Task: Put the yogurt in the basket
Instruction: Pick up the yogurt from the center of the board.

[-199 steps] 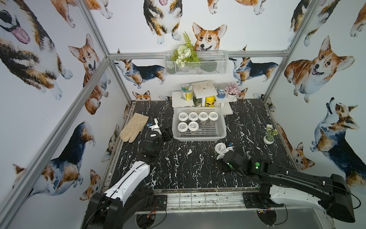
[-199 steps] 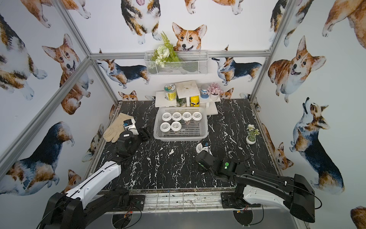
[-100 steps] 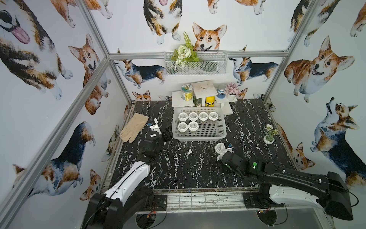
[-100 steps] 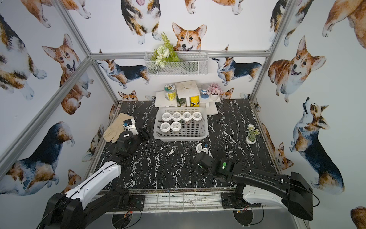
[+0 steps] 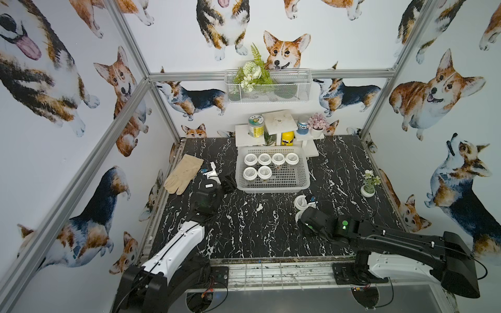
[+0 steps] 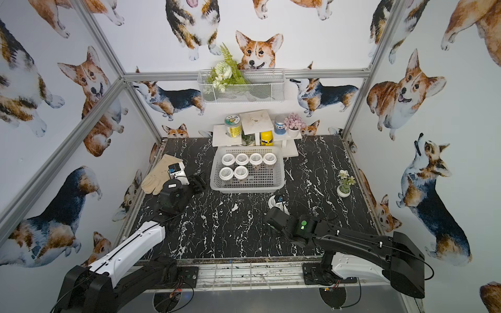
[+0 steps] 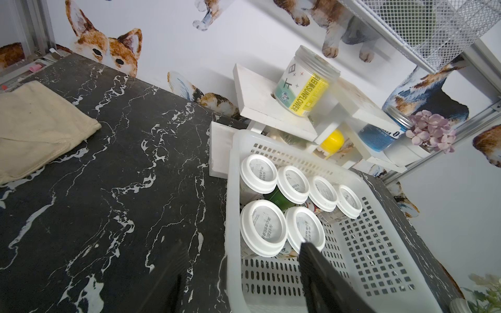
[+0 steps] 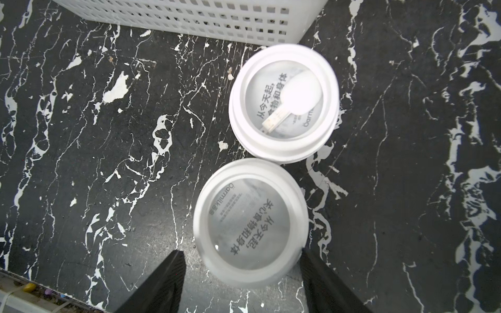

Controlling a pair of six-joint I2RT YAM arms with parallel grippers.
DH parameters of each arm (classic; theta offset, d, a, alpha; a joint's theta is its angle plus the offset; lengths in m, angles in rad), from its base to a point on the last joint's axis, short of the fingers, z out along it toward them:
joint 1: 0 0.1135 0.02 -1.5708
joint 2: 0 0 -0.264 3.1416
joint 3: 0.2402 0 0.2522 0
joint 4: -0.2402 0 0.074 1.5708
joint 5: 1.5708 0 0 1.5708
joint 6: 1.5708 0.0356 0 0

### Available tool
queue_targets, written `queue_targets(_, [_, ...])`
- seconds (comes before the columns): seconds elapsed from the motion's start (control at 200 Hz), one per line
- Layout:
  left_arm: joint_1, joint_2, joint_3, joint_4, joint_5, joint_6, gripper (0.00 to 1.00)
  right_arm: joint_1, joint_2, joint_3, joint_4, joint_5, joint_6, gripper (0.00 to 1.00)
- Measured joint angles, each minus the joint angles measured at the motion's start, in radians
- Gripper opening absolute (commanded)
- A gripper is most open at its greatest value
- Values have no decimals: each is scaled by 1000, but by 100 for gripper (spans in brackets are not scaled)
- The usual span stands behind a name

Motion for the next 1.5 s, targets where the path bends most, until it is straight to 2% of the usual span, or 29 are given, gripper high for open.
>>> queue_targets(0.26, [0,0,0,0,0,0,70,0,31,16,-2,0,-1,70])
queue_targets(0.48, [0,0,0,0,0,1,70,0,15,16,-4,6,0,83])
queue_targets(0.586, [0,0,0,0,0,1,70,0,-1,16,-6,23,0,86])
queue_targets(0.911, [0,0,0,0,0,4,70,0,22,27,-23,51,-1,83])
queue_targets(1.501, [0,1,0,0,0,11,70,0,5,24,-20,48,-48,84])
